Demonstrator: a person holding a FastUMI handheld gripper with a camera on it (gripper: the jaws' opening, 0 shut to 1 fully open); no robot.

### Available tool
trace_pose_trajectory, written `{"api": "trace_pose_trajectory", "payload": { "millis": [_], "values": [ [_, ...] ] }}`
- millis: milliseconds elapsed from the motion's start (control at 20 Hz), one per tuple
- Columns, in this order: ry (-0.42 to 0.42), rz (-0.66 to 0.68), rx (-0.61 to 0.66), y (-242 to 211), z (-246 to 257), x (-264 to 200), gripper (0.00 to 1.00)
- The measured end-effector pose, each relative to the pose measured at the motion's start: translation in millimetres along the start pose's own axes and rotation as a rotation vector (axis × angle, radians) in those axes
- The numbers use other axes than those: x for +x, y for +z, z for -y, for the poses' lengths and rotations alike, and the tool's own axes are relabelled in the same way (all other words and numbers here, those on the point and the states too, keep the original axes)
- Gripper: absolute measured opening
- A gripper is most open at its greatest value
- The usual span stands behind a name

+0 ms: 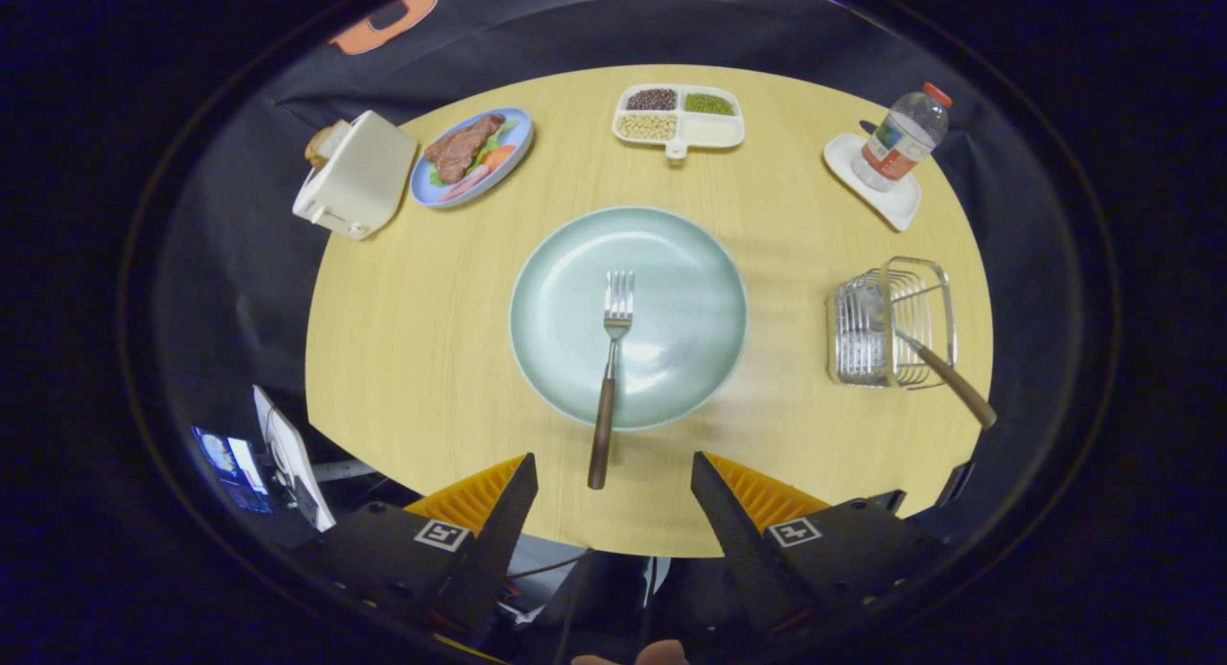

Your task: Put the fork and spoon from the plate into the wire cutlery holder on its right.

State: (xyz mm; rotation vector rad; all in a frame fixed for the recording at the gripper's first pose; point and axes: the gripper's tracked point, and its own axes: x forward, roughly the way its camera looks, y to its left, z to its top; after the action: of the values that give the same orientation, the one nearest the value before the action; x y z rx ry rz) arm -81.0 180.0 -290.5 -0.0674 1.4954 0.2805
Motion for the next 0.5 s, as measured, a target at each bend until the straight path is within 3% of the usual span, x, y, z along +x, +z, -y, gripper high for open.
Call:
{"api": "trace_pose_trajectory", "payload": {
  "millis": [350,500],
  "values": [
    [-0.04,-0.051,0.048,-15,-12,49,0.96],
    [-0.054,-0.066,0.067,-16,-11,62,0.82]
  ]
}}
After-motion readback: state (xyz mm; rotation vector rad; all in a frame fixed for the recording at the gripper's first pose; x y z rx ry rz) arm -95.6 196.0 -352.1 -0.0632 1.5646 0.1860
